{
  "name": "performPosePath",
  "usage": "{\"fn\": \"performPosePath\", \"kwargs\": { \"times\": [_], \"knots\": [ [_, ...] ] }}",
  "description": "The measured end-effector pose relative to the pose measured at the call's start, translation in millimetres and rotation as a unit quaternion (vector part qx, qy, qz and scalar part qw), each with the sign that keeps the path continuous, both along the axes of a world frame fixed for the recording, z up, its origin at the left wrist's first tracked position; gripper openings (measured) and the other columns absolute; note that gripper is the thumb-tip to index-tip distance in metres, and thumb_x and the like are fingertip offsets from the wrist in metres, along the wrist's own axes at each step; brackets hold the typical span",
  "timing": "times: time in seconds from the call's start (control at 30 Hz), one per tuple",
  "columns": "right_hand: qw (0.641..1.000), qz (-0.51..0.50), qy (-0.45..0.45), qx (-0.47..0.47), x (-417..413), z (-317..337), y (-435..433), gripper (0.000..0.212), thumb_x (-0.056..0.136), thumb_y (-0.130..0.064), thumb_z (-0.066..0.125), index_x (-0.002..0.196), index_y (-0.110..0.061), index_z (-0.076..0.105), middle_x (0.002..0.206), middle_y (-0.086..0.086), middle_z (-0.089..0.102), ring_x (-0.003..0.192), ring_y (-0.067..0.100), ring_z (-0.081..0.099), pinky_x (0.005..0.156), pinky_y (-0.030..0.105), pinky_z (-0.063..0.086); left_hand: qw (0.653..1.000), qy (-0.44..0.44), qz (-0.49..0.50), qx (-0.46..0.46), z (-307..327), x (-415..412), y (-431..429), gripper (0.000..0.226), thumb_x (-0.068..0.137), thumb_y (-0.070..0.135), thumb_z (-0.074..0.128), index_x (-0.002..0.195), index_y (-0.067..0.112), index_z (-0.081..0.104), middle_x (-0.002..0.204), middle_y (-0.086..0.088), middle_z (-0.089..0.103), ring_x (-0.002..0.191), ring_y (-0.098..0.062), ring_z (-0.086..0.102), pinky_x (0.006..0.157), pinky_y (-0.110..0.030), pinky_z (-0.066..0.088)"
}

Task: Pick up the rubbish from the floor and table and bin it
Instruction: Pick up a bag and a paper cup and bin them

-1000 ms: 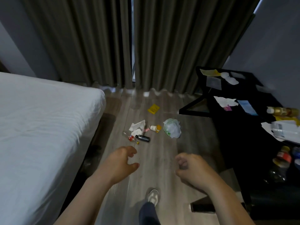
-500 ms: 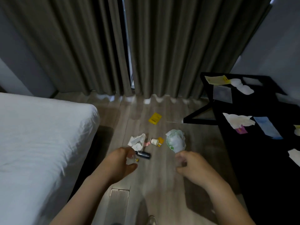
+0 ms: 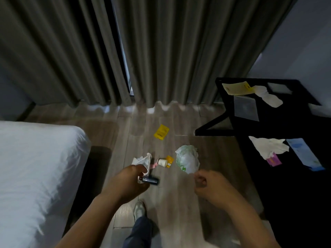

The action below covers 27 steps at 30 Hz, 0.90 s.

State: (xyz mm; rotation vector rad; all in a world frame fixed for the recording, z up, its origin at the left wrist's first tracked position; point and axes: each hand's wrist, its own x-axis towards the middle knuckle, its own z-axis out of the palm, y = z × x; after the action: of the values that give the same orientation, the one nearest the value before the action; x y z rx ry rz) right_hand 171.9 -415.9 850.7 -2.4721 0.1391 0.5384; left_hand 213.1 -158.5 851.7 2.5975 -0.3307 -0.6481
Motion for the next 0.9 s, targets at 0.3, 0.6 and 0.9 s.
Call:
{"fn": "performPosePath", "kwargs": {
  "times": [0.3, 0.6, 0.9],
  "knots": [
    [0.995, -0.027, 0.095, -0.022, 127.6, -59.3, 12.4, 0.044, 0.083, -0.023, 0.066, 0.125, -0.013, 0.056, 0.118, 0.002, 0.06, 0.109, 0.014, 0.057, 0.093, 0.018, 0.041, 0.997, 0.071, 0.006, 0.005, -58.5, 152.0, 10.6, 0.034, 0.083, 0.033, 0.069, 0.114, 0.024, 0.06, 0.114, 0.002, 0.063, 0.1, -0.013, 0.06, 0.086, -0.027, 0.051],
    [0.993, -0.006, 0.102, -0.062, 226.2, -146.1, -2.0, 0.049, 0.081, -0.028, 0.067, 0.128, -0.019, 0.056, 0.125, 0.004, 0.06, 0.113, 0.018, 0.057, 0.093, 0.027, 0.046, 0.993, 0.105, 0.041, 0.027, -164.7, 249.6, -7.4, 0.042, 0.082, 0.032, 0.068, 0.121, 0.023, 0.055, 0.114, 0.001, 0.063, 0.096, -0.015, 0.062, 0.075, -0.019, 0.043],
    [0.992, 0.038, 0.105, -0.064, 303.2, -313.4, -27.2, 0.042, 0.085, -0.026, 0.064, 0.125, -0.016, 0.055, 0.126, 0.005, 0.055, 0.114, 0.021, 0.053, 0.095, 0.03, 0.044, 0.986, 0.124, 0.082, 0.078, -339.4, 289.9, -34.5, 0.06, 0.081, 0.043, 0.068, 0.132, 0.02, 0.047, 0.124, -0.003, 0.058, 0.106, -0.018, 0.059, 0.083, -0.023, 0.045]
  ]
}}
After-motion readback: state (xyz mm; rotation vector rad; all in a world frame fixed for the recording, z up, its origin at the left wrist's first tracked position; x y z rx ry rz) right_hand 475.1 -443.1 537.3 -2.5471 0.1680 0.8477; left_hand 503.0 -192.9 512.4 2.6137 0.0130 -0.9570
